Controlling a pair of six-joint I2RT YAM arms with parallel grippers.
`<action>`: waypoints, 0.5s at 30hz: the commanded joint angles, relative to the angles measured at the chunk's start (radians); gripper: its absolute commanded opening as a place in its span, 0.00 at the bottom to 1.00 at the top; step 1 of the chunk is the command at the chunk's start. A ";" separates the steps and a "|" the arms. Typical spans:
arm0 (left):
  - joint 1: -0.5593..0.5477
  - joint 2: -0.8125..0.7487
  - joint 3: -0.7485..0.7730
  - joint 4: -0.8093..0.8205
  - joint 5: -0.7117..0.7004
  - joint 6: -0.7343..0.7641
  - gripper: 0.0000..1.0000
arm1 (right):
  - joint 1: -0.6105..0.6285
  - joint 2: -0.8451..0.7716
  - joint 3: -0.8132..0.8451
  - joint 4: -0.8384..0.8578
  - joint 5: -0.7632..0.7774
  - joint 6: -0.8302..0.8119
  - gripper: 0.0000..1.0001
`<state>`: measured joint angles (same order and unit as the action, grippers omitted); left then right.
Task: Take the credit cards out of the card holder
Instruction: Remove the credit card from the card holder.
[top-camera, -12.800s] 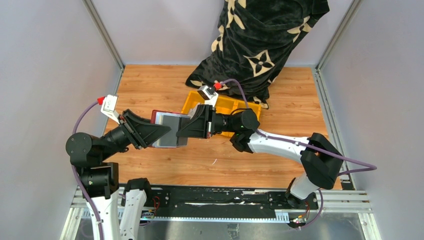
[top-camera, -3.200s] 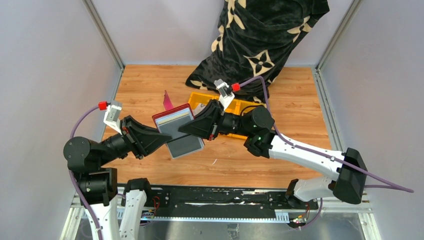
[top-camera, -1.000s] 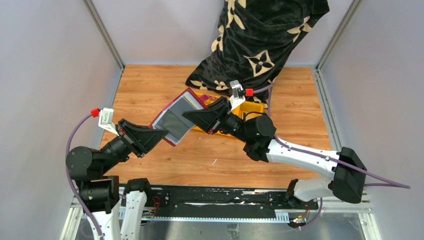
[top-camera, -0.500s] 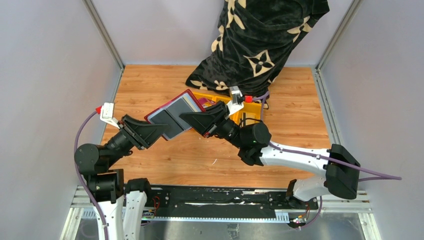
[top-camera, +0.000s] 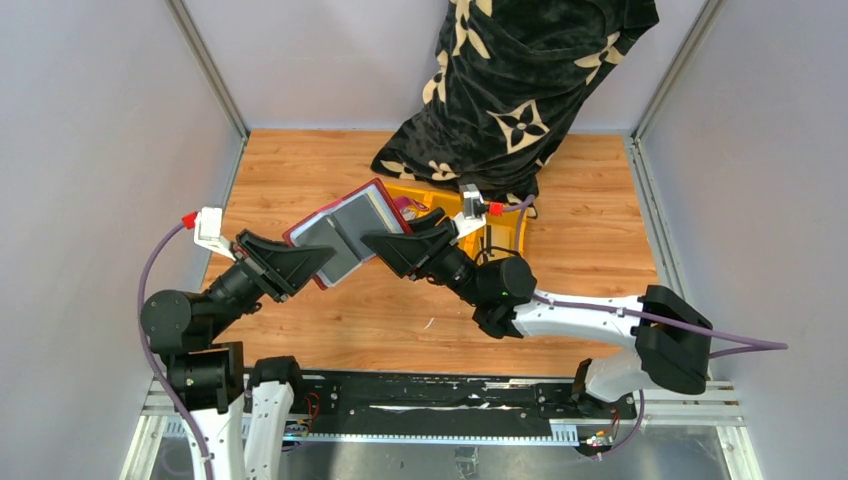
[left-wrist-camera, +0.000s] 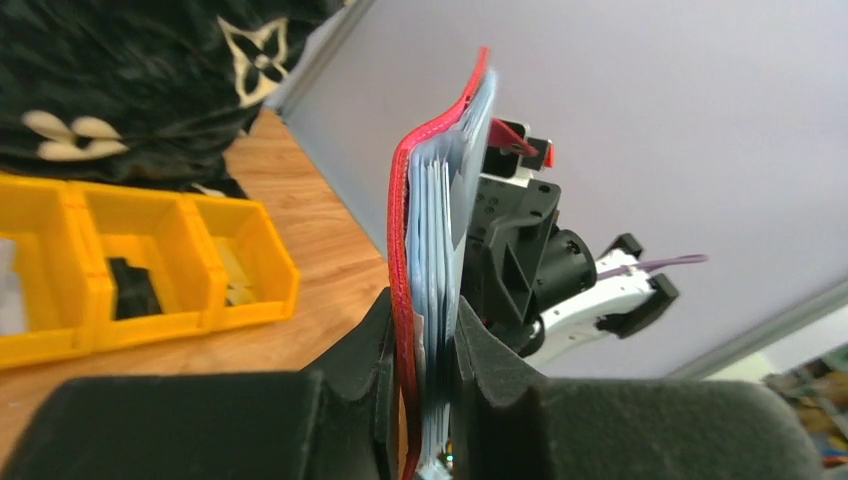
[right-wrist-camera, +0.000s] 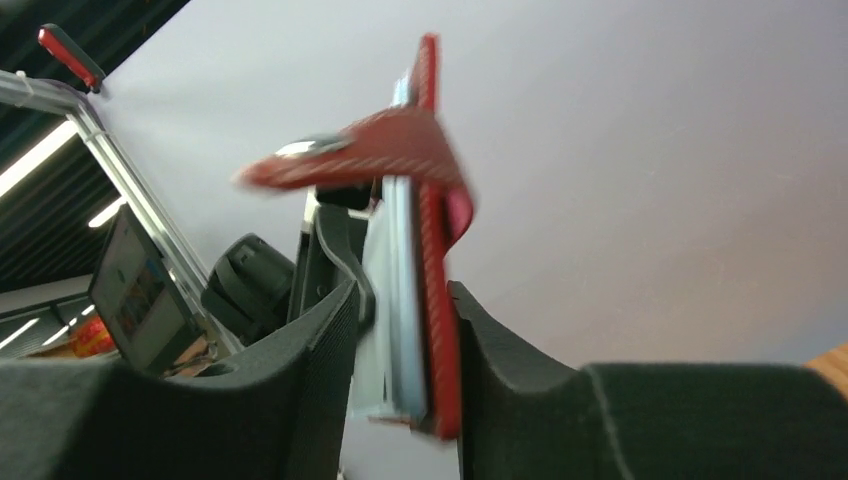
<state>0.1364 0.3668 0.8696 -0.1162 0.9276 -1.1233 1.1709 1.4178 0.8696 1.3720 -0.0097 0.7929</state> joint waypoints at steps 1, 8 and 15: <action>0.005 0.029 0.143 -0.287 -0.056 0.347 0.00 | -0.054 -0.091 -0.071 -0.005 -0.101 -0.011 0.50; 0.005 0.099 0.272 -0.512 0.075 0.752 0.00 | -0.151 -0.259 0.088 -0.752 -0.392 -0.308 0.66; 0.005 0.220 0.456 -0.914 0.081 1.201 0.00 | -0.175 -0.359 0.348 -1.348 -0.361 -0.699 0.83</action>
<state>0.1364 0.5411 1.2690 -0.7860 0.9836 -0.2348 1.0187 1.1080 1.1114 0.4065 -0.3256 0.3672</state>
